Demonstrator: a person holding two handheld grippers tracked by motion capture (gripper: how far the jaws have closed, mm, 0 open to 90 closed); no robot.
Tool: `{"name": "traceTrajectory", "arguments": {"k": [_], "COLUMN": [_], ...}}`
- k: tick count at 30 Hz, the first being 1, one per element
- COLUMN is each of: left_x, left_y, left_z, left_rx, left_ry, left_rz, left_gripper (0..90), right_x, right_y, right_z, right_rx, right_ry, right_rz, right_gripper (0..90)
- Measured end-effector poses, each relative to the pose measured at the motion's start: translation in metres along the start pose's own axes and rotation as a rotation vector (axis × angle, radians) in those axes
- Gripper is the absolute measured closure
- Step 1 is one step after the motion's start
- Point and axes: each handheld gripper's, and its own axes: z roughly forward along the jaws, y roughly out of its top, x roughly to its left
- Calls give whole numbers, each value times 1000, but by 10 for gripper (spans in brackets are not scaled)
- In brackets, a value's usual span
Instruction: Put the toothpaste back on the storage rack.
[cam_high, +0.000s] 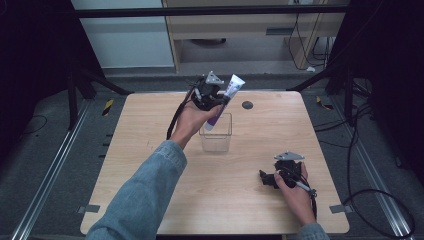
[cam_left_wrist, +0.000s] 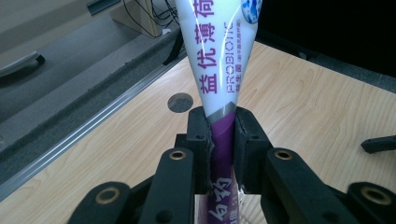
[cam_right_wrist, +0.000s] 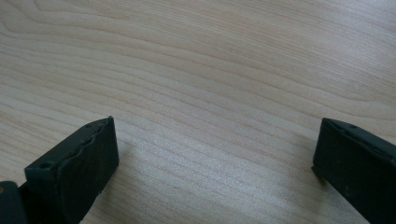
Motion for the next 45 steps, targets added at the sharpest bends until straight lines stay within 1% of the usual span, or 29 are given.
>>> {"name": "traceTrajectory", "arguments": {"k": [6, 8, 11, 13, 18, 26, 30, 39, 43, 45], "left_x": [3, 2, 3, 3, 3, 2, 3, 3, 3, 2], "left_y": [-5, -6, -8, -10, -14, -20, -21, -25, -27, -28], "left_z": [1, 2, 4, 6, 9, 14, 15, 16, 17, 17], "left_rx": [-20, -19, -26, -25, -32, -27, -35, -37, -38, -39], "left_ry": [0, 0, -4, -2, -4, -4, -2, -6, -13, -11], "left_rz": [-10, -2, -5, 1, -3, 6, 4, 4, 7, 17], "left_gripper": [780, 780, 779, 780, 780, 780, 780, 780, 780, 780], "right_x": [0, 0, 0, 0, 0, 0, 0, 0, 0, 0], "right_y": [0, 0, 0, 0, 0, 0, 0, 0, 0, 0], "right_z": [0, 0, 0, 0, 0, 0, 0, 0, 0, 0], "right_rx": [0, 0, 0, 0, 0, -2, -1, -1, -2, -1], "right_ry": [1, 1, 1, 1, 1, 1, 1, 1, 1, 1], "right_rz": [0, -1, -1, -1, -1, -1, 0, 0, -1, 0], "right_gripper": [3, 3, 3, 3, 3, 3, 3, 3, 3, 3]}}
